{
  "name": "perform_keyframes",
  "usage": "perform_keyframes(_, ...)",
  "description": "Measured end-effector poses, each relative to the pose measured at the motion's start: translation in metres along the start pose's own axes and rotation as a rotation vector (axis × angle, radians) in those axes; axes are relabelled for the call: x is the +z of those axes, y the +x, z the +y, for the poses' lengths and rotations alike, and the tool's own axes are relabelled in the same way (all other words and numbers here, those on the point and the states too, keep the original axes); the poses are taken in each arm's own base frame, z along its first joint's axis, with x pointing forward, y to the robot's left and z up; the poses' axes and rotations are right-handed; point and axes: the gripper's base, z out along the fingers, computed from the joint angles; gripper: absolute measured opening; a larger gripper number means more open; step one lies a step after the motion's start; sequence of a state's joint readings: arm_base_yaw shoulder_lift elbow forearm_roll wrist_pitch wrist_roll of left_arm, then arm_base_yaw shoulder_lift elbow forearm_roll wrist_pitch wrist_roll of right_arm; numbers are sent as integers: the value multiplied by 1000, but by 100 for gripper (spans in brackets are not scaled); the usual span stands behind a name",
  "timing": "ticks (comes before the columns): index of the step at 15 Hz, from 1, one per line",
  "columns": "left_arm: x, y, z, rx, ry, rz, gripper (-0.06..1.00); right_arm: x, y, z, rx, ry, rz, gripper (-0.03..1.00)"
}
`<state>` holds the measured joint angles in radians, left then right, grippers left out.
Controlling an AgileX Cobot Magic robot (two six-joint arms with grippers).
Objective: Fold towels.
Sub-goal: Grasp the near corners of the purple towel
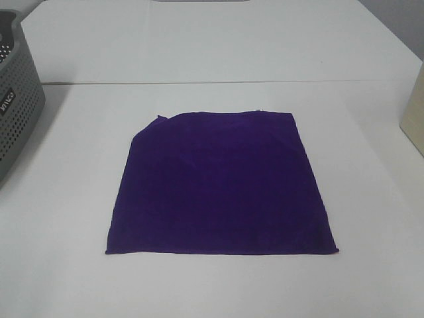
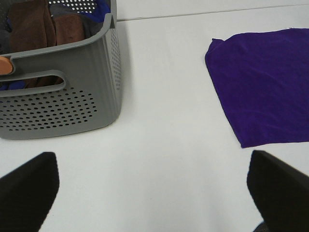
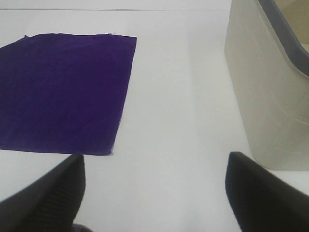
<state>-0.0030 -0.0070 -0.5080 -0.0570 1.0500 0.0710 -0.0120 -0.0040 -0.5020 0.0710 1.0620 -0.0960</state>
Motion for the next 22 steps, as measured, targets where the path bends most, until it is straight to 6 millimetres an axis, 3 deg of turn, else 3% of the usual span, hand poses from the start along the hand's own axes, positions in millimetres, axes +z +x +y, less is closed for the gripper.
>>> perform_keyframes(6,0,0,0,0,0,0,99,0,0,0,-1,0,0,77)
perform_keyframes(8,5,-8,0,-4,5,72,99,6,-11,-2,-11,4,110,77)
perform_keyframes(9,11,-22,0,-18,21,156,99,15,-25,-5,-5,8,232,77)
perform_keyframes(10,37,-55,-1,-85,61,354,99,41,-65,-9,96,15,441,76)
perform_keyframes(11,57,-65,-1,-95,78,455,99,59,-83,-11,131,21,511,76)
perform_keyframes(12,69,-69,-1,-90,86,506,99,71,-91,-12,137,22,552,76)
perform_keyframes(14,118,-72,0,-64,119,676,99,118,-106,-16,126,13,712,76)
perform_keyframes(17,197,-59,-10,-89,223,795,99,184,-98,-13,102,-79,835,76)
perform_keyframes(18,219,-51,-20,-87,261,813,99,193,-96,-12,99,-103,834,76)
perform_keyframes(22,273,-16,-64,-83,363,882,99,250,-80,-2,89,-273,835,76)
